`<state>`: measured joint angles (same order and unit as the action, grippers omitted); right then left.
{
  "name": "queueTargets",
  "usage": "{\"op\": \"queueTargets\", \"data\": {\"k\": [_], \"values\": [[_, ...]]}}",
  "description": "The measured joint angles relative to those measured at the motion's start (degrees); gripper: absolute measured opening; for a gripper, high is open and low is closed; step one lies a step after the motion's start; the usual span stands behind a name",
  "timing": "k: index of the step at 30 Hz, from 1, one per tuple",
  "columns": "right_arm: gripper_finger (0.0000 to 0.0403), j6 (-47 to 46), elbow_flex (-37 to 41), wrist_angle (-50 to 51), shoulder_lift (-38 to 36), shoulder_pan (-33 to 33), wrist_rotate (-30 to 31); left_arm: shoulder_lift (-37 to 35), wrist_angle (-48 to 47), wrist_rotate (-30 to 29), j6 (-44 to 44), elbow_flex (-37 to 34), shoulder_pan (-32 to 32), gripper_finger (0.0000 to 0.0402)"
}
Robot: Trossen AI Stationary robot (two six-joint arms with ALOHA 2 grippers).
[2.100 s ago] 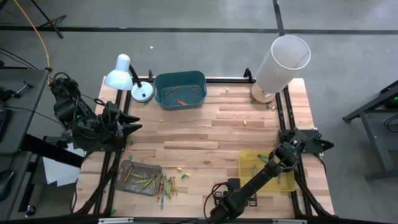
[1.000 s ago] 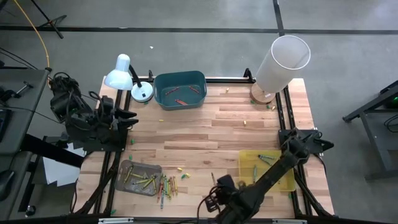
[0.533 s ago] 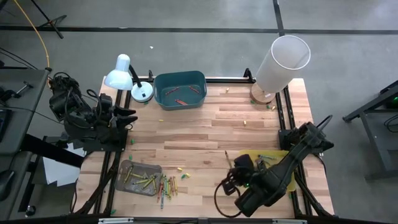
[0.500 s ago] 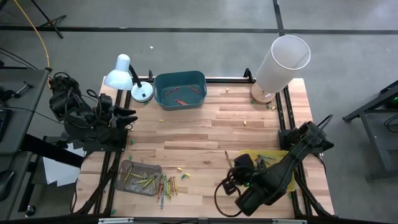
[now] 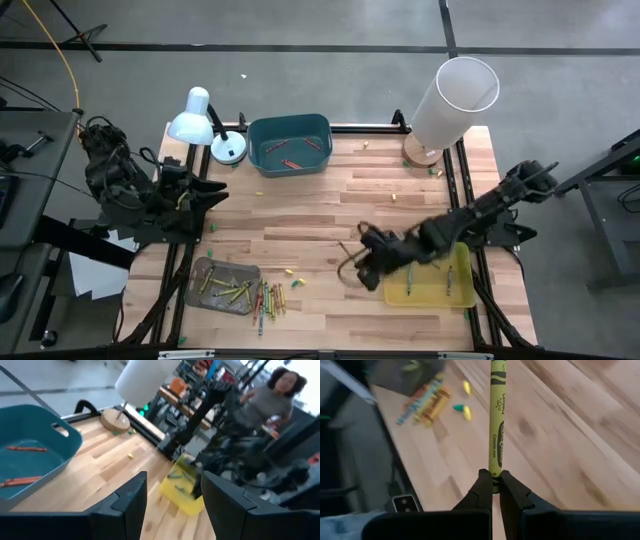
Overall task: Sort crayons
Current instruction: Put the yellow crayon into the gray bin
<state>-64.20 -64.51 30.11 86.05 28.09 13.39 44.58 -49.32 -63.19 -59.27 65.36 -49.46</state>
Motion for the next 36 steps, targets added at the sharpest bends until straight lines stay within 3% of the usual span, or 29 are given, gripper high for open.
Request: {"op": "queueTargets", "data": {"k": [5,10,16,21,29,36], "values": [[0.0,13.2,14.7,-21.8,-7.1,-9.5,-10.2,5.3,4.6,-8.5,-0.2,0.0,0.2,0.0172],[0.0,25.2,17.7,-33.3,-11.2,-20.1,-18.4,11.5,5.1,-10.7,-5.0,0.0,3.9,0.0172],[0.0,35.7,11.9,-38.3,-11.0,-30.8,-24.6,17.2,5.0,-2.4,-10.5,0.0,10.3,0.0172],[0.0,39.2,6.1,-37.1,-8.2,-36.3,-27.4,17.2,3.8,5.5,-2.2,0.0,16.9,0.0172],[0.0,38.7,-2.1,-36.4,1.8,-37.0,-29.9,7.8,3.1,14.0,17.0,0.0,27.0,0.0172],[0.0,37.5,-11.2,-36.9,18.0,-29.6,-31.3,-2.8,2.5,16.3,27.5,0.0,30.6,0.0172]]}}
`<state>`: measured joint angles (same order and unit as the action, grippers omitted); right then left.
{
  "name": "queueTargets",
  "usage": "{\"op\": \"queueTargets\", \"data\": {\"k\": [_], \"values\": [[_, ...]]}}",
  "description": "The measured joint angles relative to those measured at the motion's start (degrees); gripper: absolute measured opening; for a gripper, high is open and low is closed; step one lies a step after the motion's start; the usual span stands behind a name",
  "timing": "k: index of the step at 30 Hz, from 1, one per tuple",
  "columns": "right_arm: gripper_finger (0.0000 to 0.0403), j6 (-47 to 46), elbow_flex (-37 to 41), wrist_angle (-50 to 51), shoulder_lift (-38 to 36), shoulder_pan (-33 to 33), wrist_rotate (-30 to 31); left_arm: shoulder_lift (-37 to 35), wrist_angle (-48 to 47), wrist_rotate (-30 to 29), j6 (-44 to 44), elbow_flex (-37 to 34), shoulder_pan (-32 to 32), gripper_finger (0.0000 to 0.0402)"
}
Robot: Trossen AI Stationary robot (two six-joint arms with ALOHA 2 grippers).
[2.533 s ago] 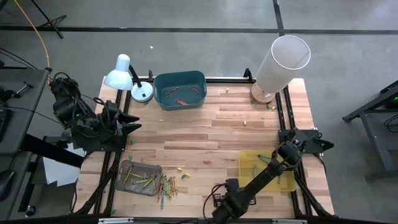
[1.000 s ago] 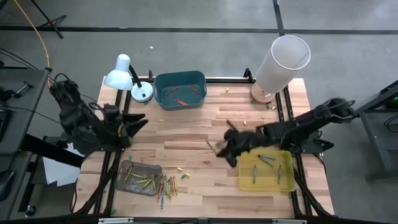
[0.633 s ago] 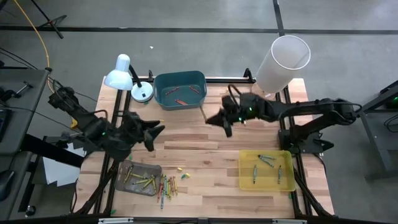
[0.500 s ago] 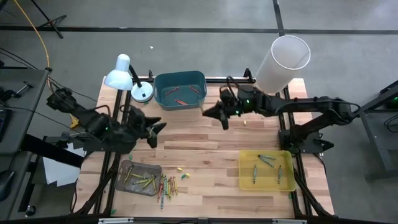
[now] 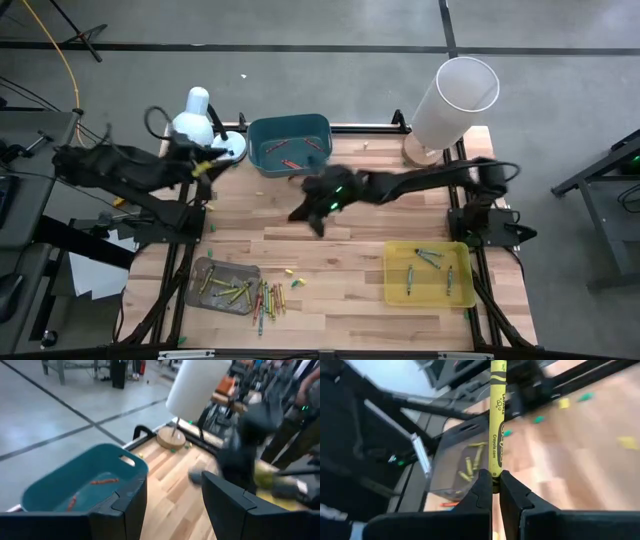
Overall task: Sort crayons
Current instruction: Put the yellow crayon into the gray bin
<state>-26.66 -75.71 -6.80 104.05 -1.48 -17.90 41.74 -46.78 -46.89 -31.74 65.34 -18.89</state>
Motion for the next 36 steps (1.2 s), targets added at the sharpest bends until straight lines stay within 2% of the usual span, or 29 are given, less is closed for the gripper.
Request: {"op": "queueTargets", "data": {"k": [8,14,20,24,29,33,36], "values": [[0.0,1.2,-22.5,-0.9,21.4,8.1,-1.1,-6.3,-0.1,-0.2,0.9,0.0,0.6,0.0172],[0.0,-1.3,-39.3,-0.1,34.8,11.0,-2.4,-6.3,-0.5,0.4,0.1,0.0,0.6,0.0172],[0.0003,-1.5,-51.6,2.3,43.7,12.6,-1.8,-5.2,0.1,1.8,-5.5,0.0,0.5,0.0172],[0.0033,-3.0,-54.7,8.6,45.7,13.4,-1.4,-2.9,0.4,1.8,-9.7,0.0,0.5,0.0172],[0.0116,0.0,-54.9,16.4,44.6,14.1,0.4,1.3,0.4,1.8,-13.0,0.0,0.5,0.0172],[0.0177,5.2,-54.9,25.1,41.8,13.8,0.3,4.9,1.0,1.8,-15.9,0.0,0.5,0.0172],[0.0202,12.1,-54.9,34.8,38.6,12.7,-0.8,6.8,3.2,2.7,-16.6,0.0,0.5,0.0172]]}}
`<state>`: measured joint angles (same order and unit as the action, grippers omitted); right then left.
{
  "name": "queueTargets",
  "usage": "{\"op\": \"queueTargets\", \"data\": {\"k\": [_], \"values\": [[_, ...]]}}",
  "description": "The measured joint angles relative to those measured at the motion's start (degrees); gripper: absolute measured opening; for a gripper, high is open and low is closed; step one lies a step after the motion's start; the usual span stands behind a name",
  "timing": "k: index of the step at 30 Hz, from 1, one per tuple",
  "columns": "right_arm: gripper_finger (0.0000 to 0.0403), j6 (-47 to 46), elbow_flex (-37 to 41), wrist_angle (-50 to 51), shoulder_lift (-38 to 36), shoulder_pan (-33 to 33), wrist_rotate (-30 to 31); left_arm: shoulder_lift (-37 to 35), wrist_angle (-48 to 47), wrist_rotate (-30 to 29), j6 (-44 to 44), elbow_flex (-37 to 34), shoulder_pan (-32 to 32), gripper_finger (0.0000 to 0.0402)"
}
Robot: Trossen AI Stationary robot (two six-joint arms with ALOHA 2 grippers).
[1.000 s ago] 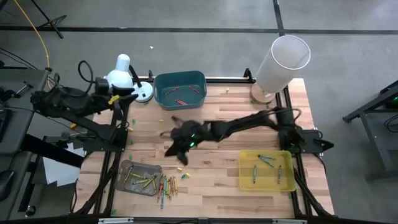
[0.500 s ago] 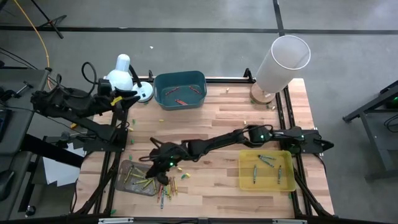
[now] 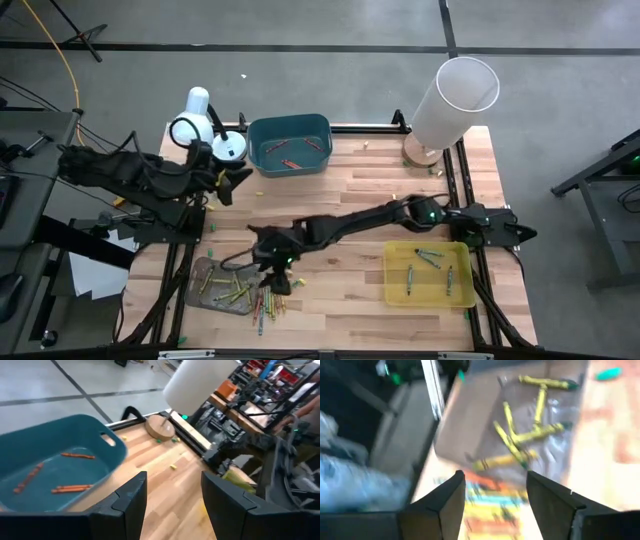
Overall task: Sort crayons
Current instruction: Put the yellow crayon into the gray bin
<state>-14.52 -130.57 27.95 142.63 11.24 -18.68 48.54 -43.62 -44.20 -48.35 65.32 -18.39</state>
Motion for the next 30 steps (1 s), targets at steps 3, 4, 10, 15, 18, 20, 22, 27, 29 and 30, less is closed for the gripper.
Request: {"op": "queueTargets", "data": {"k": [3,4,10,15,18,20,22,27,29,30], "values": [[0.0207,8.5,0.1,12.9,-4.2,-0.6,0.6,1.2,2.1,3.3,0.4,0.0,0.0,0.0172],[0.0207,11.4,0.1,16.8,-5.6,-0.7,1.2,1.6,2.8,4.4,0.4,0.0,0.0,0.0172],[0.0204,20.9,0.1,39.3,-10.4,1.0,1.9,5.1,3.7,9.6,-1.4,0.0,-2.0,0.0172],[0.0204,22.3,5.6,43.5,-15.5,3.1,1.9,12.9,4.3,18.5,-6.1,0.0,-5.1,0.0172],[0.0204,19.0,18.7,38.5,-22.5,4.2,2.5,18.8,6.2,25.8,-9.2,0.0,-8.5,0.0172],[0.0204,14.3,30.4,31.8,-29.2,5.1,4.1,22.8,8.3,28.6,-10.5,0.0,-11.4,0.0172],[0.0204,6.9,42.1,23.7,-36.1,6.4,7.0,26.6,11.4,29.1,-11.9,0.0,-14.1,0.0172],[0.0204,-17.2,64.9,3.9,-49.8,10.2,11.5,37.5,14.7,35.9,-18.9,1.3,-15.8,0.0172],[0.0204,-26.0,70.7,-2.7,-53.7,11.7,14.0,42.5,13.5,40.5,-23.1,4.3,-14.5,0.0172],[0.0204,-29.6,73.0,-5.5,-55.2,12.5,15.4,45.0,11.7,42.4,-24.6,6.2,-14.1,0.0172]]}}
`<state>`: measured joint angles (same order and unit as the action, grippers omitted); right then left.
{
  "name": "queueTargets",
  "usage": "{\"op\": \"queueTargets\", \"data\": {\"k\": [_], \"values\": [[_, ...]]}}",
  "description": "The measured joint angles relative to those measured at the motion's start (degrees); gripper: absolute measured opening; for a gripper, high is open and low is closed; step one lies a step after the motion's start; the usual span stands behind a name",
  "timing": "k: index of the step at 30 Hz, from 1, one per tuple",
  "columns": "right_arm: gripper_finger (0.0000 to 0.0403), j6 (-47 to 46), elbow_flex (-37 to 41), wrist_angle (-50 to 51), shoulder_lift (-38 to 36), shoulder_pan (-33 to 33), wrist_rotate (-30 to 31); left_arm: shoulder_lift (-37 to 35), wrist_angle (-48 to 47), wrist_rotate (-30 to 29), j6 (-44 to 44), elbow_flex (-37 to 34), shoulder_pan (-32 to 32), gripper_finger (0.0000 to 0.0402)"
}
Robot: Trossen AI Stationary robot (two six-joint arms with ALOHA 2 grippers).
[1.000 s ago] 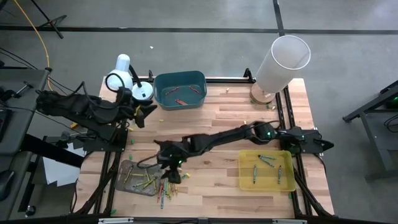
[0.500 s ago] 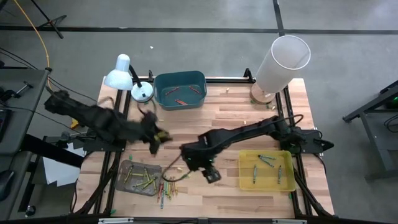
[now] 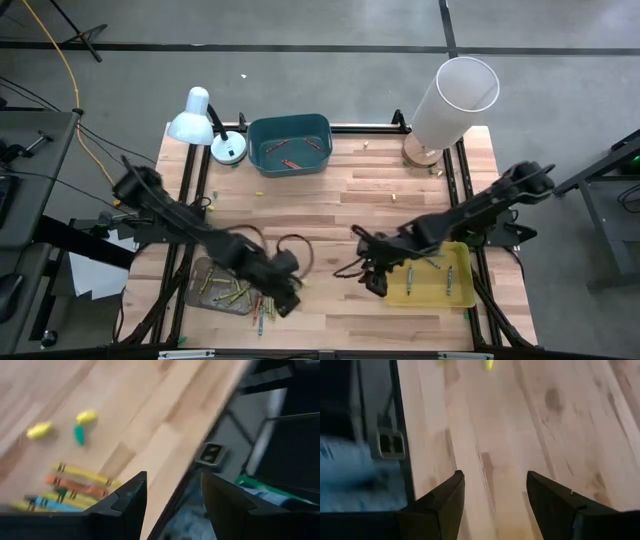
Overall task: Sort crayons
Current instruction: Put the yellow crayon into the gray bin
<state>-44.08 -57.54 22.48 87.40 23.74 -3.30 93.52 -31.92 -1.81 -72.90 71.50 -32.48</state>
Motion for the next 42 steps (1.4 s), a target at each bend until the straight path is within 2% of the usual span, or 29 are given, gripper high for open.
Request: {"op": "queueTargets", "data": {"k": [3,6,9,18,21,33,37,40,42], "values": [[0.0204,-6.4,4.7,-4.2,-3.3,2.4,5.0,7.0,-7.9,1.7,-3.2,6.7,0.5,0.0172],[0.0204,-9.8,6.9,-4.6,-4.5,4.0,8.2,12.9,-18.7,-1.5,-9.7,13.2,0.2,0.0172],[0.0204,-9.8,7.6,-4.4,-4.5,4.7,9.1,17.2,-25.5,-4.1,-16.6,18.0,-0.1,0.0172],[0.0204,-5.9,7.8,-4.4,-4.5,3.9,9.1,24.9,-26.8,-4.5,-32.7,20.2,-1.5,0.0172],[0.0204,-4.8,7.8,-4.3,-4.5,3.5,9.2,26.2,-26.9,-4.3,-35.6,20.2,-1.8,0.0172],[0.0204,-1.9,7.8,-4.3,-4.5,2.9,9.6,30.5,-26.5,0.2,-36.9,20.2,-1.2,0.0172],[0.0204,-2.0,7.8,-4.3,-4.5,2.9,9.6,30.8,-24.5,0.8,-34.7,20.3,-0.4,0.0171],[0.0204,-2.1,7.8,-4.3,-4.5,2.9,9.6,30.9,-24.1,1.4,-32.1,20.3,0.3,0.0153],[0.0204,-2.1,7.8,-4.3,-4.5,2.9,9.6,30.9,-23.9,1.6,-30.6,20.3,0.3,0.0119]]}}
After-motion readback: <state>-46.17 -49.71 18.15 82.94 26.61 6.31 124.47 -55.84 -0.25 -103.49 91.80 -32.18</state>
